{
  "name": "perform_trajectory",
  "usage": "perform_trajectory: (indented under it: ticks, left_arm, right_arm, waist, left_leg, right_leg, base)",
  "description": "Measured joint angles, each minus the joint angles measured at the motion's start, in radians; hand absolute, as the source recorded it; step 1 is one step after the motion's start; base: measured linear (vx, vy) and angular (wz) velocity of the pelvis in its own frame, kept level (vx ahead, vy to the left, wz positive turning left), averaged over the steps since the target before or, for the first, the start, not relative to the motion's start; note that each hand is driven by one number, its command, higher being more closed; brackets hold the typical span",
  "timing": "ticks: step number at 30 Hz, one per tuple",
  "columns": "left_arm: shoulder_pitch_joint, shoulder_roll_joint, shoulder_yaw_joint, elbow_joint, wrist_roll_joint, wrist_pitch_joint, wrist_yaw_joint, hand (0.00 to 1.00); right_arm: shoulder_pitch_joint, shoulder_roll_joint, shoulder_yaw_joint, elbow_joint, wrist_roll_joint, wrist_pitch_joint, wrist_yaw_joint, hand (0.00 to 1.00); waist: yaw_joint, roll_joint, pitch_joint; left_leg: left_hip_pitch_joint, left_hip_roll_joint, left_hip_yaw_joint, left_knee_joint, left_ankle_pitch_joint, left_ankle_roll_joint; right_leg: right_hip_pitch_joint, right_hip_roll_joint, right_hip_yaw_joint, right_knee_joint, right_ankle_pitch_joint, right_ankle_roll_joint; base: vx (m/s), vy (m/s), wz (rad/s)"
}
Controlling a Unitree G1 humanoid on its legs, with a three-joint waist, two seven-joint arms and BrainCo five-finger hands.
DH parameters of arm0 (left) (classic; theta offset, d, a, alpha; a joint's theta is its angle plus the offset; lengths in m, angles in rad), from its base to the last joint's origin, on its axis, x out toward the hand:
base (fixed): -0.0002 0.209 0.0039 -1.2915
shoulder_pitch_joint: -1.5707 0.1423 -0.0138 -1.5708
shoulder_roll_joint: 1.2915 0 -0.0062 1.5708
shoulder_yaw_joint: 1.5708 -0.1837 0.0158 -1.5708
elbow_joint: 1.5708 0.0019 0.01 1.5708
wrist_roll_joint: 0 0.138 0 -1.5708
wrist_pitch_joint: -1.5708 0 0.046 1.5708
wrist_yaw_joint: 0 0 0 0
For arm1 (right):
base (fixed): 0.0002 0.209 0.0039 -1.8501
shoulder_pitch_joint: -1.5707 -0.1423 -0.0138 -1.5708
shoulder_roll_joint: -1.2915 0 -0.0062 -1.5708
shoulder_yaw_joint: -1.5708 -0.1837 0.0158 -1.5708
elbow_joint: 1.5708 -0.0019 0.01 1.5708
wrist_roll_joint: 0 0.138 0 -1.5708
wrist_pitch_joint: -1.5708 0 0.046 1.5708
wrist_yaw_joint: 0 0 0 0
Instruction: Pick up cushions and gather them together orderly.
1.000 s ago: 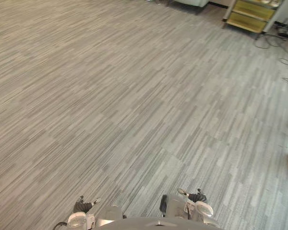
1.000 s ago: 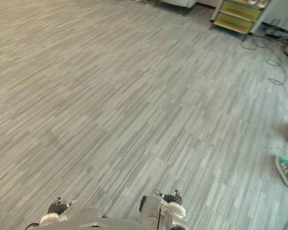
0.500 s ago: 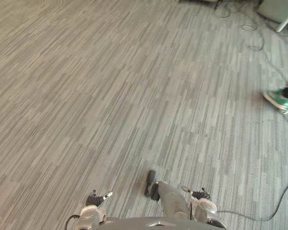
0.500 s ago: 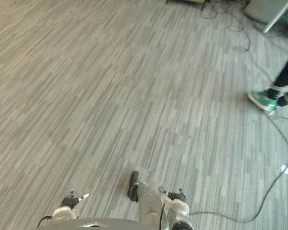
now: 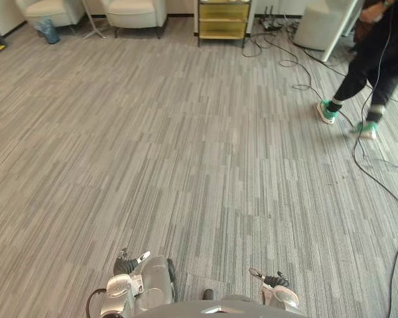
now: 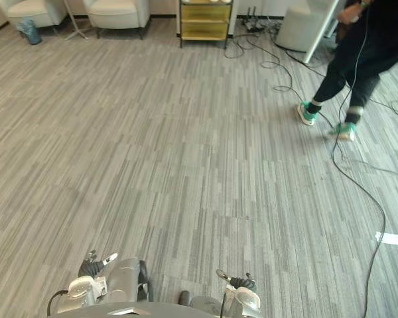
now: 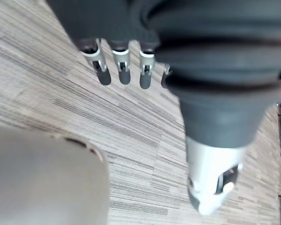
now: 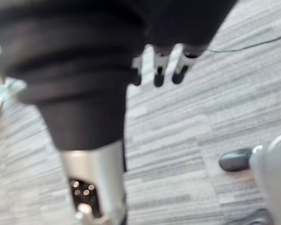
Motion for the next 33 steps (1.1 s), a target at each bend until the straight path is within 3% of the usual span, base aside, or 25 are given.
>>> perform_trajectory:
  ticks: [1,2,3,5,7,8,10,11,12,13,15,18,21,22,23,24,26,28,29,30,31,32,33]
  left_arm:
    - [0.0,0.002,-0.007,0.001,-0.001,0.0,0.0,0.0]
    - [0.0,0.007,-0.007,0.004,-0.006,0.0,0.0,0.0]
    - [-0.001,0.019,0.0,0.009,-0.007,-0.001,0.0,0.0]
    - [0.0,0.033,0.003,0.023,-0.007,-0.001,-0.001,0.0]
    - [-0.001,0.046,0.005,0.031,-0.008,-0.001,-0.001,0.0]
    - [-0.003,0.055,0.009,0.042,-0.014,-0.001,-0.001,0.0]
    - [-0.004,0.072,0.01,0.061,-0.017,0.002,0.0,0.0]
    - [-0.004,0.078,0.008,0.069,-0.017,0.004,0.0,0.0]
    - [-0.002,0.088,0.007,0.092,-0.017,0.013,0.001,0.0]
    - [-0.001,0.089,0.007,0.098,-0.017,0.015,0.001,0.0]
    - [-0.003,0.083,0.006,0.097,-0.016,0.017,0.0,0.0]
    - [-0.006,0.079,0.009,0.098,-0.017,0.018,0.0,0.0]
    - [-0.007,0.059,0.026,0.097,-0.017,0.022,0.001,0.0]
    - [-0.008,0.044,0.023,0.097,-0.017,0.022,0.001,0.0]
    - [-0.012,0.038,0.02,0.098,-0.017,0.022,0.001,0.0]
    - [-0.016,0.032,0.019,0.099,-0.017,0.022,0.001,0.0]
    - [-0.021,0.022,0.021,0.1,-0.014,0.022,0.001,0.0]
    - [-0.02,0.02,0.026,0.105,-0.014,0.022,0.003,0.0]
    - [-0.02,0.012,0.037,0.111,-0.014,0.022,0.004,0.0]
    - [-0.013,-0.004,0.045,0.127,-0.011,0.022,0.005,0.0]
    - [-0.011,-0.006,0.046,0.134,-0.008,0.022,0.004,0.0]
    - [-0.012,-0.018,0.051,0.137,-0.004,0.021,0.002,0.0]
    - [-0.01,-0.033,0.065,0.137,-0.004,0.02,0.001,0.0]
  right_arm:
    - [-0.01,-0.004,0.0,0.019,0.0,0.002,0.0,0.0]
    - [-0.013,-0.004,0.0,0.027,0.0,0.006,0.0,0.0]
    - [-0.008,0.006,-0.001,0.028,0.0,0.006,0.0,0.0]
    - [0.009,0.025,0.0,0.028,-0.001,0.007,0.001,0.0]
    - [0.011,0.035,-0.002,0.024,-0.002,0.006,0.003,0.0]
    - [0.017,0.038,-0.006,0.026,-0.002,0.005,0.003,0.0]
    - [0.019,0.038,-0.018,0.028,-0.003,0.004,0.005,0.0]
    - [0.019,0.038,-0.02,0.025,-0.003,0.003,0.006,0.0]
    - [0.02,0.028,-0.011,0.02,-0.005,0.001,0.008,0.0]
    - [0.023,0.025,-0.001,0.02,-0.006,0.001,0.009,0.0]
    - [0.026,0.022,0.008,0.016,-0.032,-0.001,0.012,0.0]
    - [0.024,0.029,0.008,0.003,-0.038,-0.01,0.013,0.0]
    - [0.024,0.03,0.001,-0.016,-0.038,-0.012,0.016,0.0]
    - [0.019,0.03,0.001,-0.018,-0.038,-0.012,0.029,0.0]
    - [0.016,0.029,0.001,-0.017,-0.038,-0.012,0.032,0.0]
    - [0.011,0.027,0.001,-0.018,-0.039,-0.011,0.034,0.0]
    - [0.007,0.026,-0.003,-0.019,-0.038,-0.006,0.036,0.0]
    - [0.009,0.027,-0.006,-0.02,-0.038,-0.006,0.036,0.0]
    - [0.014,0.025,-0.01,-0.031,-0.038,-0.006,0.037,0.0]
    - [0.017,0.019,-0.01,-0.048,-0.039,-0.005,0.038,0.0]
    - [0.017,0.017,-0.013,-0.049,-0.039,-0.006,0.038,0.0]
    - [0.013,0.014,-0.032,-0.049,-0.042,-0.008,0.041,0.0]
    - [0.012,0.002,-0.044,-0.049,-0.041,-0.007,0.043,0.0]
  waist:
    - [0.01,0.008,-0.003]
    - [0.014,0.007,-0.001]
    - [0.02,0.0,-0.008]
    - [0.019,-0.035,-0.028]
    - [0.02,-0.056,-0.04]
    - [0.017,-0.072,-0.043]
    - [0.01,-0.094,-0.035]
    - [0.002,-0.098,-0.033]
    - [-0.022,-0.098,-0.031]
    - [-0.024,-0.099,-0.031]
    - [-0.026,-0.09,-0.027]
    - [-0.028,-0.099,-0.032]
    - [-0.03,-0.097,-0.029]
    - [-0.042,-0.092,-0.027]
    - [-0.046,-0.09,-0.025]
    - [-0.05,-0.085,-0.022]
    - [-0.05,-0.078,-0.017]
    - [-0.053,-0.077,-0.015]
    - [-0.055,-0.071,-0.017]
    - [-0.056,-0.049,-0.032]
    - [-0.055,-0.038,-0.037]
    - [-0.053,-0.019,-0.044]
    - [-0.054,0.008,-0.051]
  left_leg:
    - [-0.001,-0.011,0.003,-0.163,0.066,-0.003]
    - [-0.005,-0.012,0.006,-0.222,0.115,0.004]
    - [0.008,-0.021,0.006,-0.207,0.188,0.025]
    - [0.017,-0.054,0.006,-0.184,0.237,0.081]
    - [0.014,-0.075,0.011,-0.127,0.192,0.13]
    - [0.028,-0.091,0.024,-0.084,0.134,0.137]
    - [0.079,-0.121,0.047,-0.028,0.047,0.143]
    - [0.098,-0.128,0.049,-0.009,0.022,0.143]
    - [0.16,-0.135,0.056,0.039,-0.033,0.157]
    - [0.184,-0.137,0.061,0.043,-0.047,0.158]
    - [0.303,-0.134,0.063,-0.01,-0.084,0.154]
    - [0.357,-0.122,0.062,-0.049,-0.103,0.14]
    - [0.449,-0.111,0.065,-0.1,-0.127,0.125]
    - [0.491,-0.104,0.064,-0.133,-0.134,0.112]
    - [0.499,-0.098,0.062,-0.14,-0.138,0.105]
    - [0.511,-0.09,0.059,-0.15,-0.143,0.098]
    - [0.561,-0.07,0.044,-0.185,-0.17,0.059]
    - [0.596,-0.059,0.028,-0.189,-0.2,0.036]
    - [0.644,-0.035,0.004,-0.191,-0.249,0.022]
    - [0.669,0.003,-0.014,-0.183,-0.264,0.021]
    - [0.667,0.013,-0.031,-0.173,-0.257,0.022]
    - [0.639,0.042,-0.064,-0.106,-0.234,0.028]
    - [0.566,0.079,-0.112,0.054,-0.199,0.036]
  right_leg:
    - [0.026,0.0,0.037,-0.027,-0.008,0.017]
    - [0.063,-0.006,0.064,-0.047,-0.024,0.036]
    - [0.094,-0.025,0.087,-0.051,-0.046,0.052]
    - [0.093,-0.063,0.1,-0.004,-0.075,0.056]
    - [0.042,-0.087,0.102,0.132,-0.092,0.071]
    - [-0.018,-0.107,0.097,0.308,-0.111,0.112]
    - [-0.157,-0.143,0.1,0.684,-0.063,0.241]
    - [-0.195,-0.157,0.099,0.799,-0.034,0.279]
    - [-0.282,-0.192,0.055,1.052,0.007,0.292]
    - [-0.304,-0.21,0.032,1.103,0.006,0.278]
    - [-0.425,-0.272,-0.082,1.152,-0.022,0.204]
    - [-0.492,-0.288,-0.152,1.05,-0.042,0.173]
    - [-0.525,-0.284,-0.225,0.792,-0.05,0.167]
    - [-0.525,-0.27,-0.247,0.575,-0.028,0.157]
    - [-0.527,-0.262,-0.248,0.494,-0.01,0.153]
    - [-0.529,-0.25,-0.242,0.394,0.024,0.155]
    - [-0.522,-0.238,-0.192,0.097,0.15,0.18]
    - [-0.519,-0.25,-0.165,0.084,0.168,0.172]
    - [-0.515,-0.266,-0.169,0.148,0.212,0.168]
    - [-0.537,-0.249,-0.191,0.257,0.232,0.165]
    - [-0.547,-0.244,-0.196,0.291,0.232,0.164]
    - [-0.563,-0.229,-0.202,0.349,0.203,0.134]
    - [-0.551,-0.208,-0.228,0.373,0.157,0.121]
  base:
    - [0.49,0.232,-0.83]
    - [0.55,0.261,-0.91]
    - [0.58,0.264,-0.61]
    - [0.48,0.212,-0.41]
    - [0.52,0.254,-0.3]
    - [0.57,0.266,-0.19]
    - [0.45,0.205,-0.15]
    - [0.42,0.166,0.07]
    - [0.41,0.15,0.11]
    - [0.59,0.206,0.05]
    - [0.44,0.108,-0.08]
    - [0.29,0.012,-0.06]
    - [0.36,-0.054,-0.14]
    - [0.32,-0.071,0.02]
    - [0.32,-0.089,0.06]
    - [0.34,-0.131,0.08]
    - [0.45,-0.21,0.15]
    - [0.45,-0.29,0.3]
    - [0.65,-0.457,0.45]
    - [0.67,-0.454,0.43]
    - [0.57,-0.371,0.26]
    - [0.45,-0.314,0.18]
    - [0.56,-0.424,0.19]
